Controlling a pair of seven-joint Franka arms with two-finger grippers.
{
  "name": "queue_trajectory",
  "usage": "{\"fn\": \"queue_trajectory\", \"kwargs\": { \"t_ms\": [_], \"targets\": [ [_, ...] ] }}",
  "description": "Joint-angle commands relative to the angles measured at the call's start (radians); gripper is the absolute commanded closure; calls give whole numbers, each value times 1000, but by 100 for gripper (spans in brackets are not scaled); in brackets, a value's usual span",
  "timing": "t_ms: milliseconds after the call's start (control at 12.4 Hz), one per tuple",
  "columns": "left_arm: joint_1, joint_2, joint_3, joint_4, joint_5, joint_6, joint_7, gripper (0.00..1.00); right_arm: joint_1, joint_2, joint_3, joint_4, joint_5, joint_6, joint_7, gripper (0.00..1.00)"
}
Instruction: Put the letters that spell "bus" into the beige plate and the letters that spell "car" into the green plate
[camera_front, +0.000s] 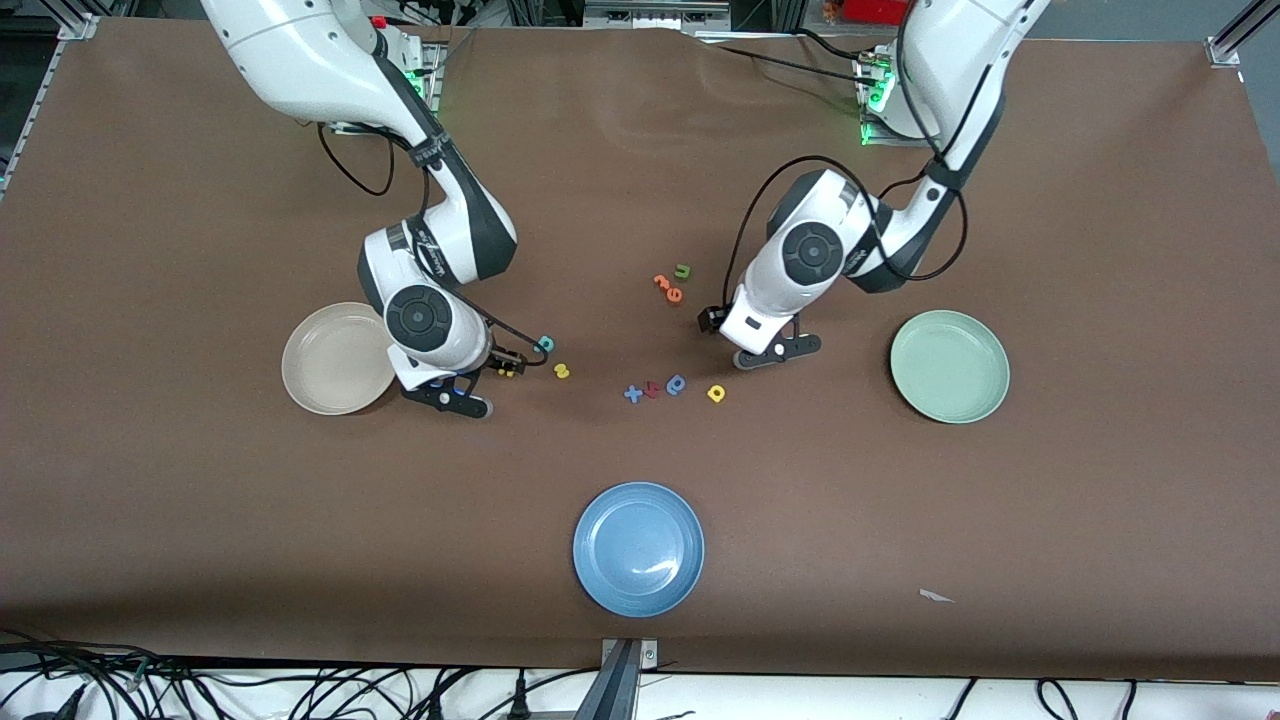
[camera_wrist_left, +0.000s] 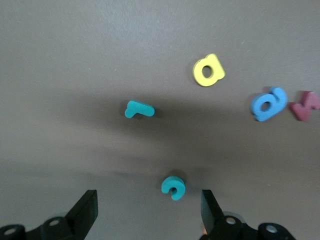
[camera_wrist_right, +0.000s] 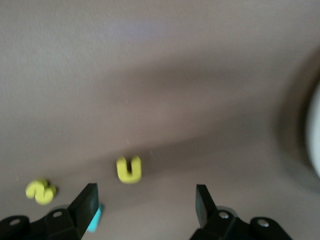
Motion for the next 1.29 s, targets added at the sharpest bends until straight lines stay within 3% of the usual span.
{"fn": "queue_trajectory", "kwargs": {
  "t_ms": [0, 242, 403, 644, 886, 1128, 1208],
  "targets": [
    [-21, 56, 5, 10, 92, 56, -117, 9, -2, 22, -1, -33, 9, 80, 105, 24],
    [-32, 64, 4, 10, 94, 76, -144, 11, -4, 30, 1, -43, 32, 87, 136, 29],
    [-58, 67, 4, 10, 92, 76, -165, 20, -2, 28, 1, -56, 34, 93, 149, 29],
    [-70, 75, 4, 10, 92, 76, -187, 25, -1, 21, 16, -71, 35, 93, 191, 30],
    [-69, 75, 4, 10, 91, 72, -187, 44, -1, 21, 19, -76, 35, 114, 199, 37],
    [-65, 75, 4, 13, 91, 72, -187, 55, -1, 21, 19, -77, 35, 116, 199, 54],
    [-65, 75, 4, 13, 91, 69, -187, 59, -2, 21, 19, -76, 35, 116, 196, 71]
  ]
}}
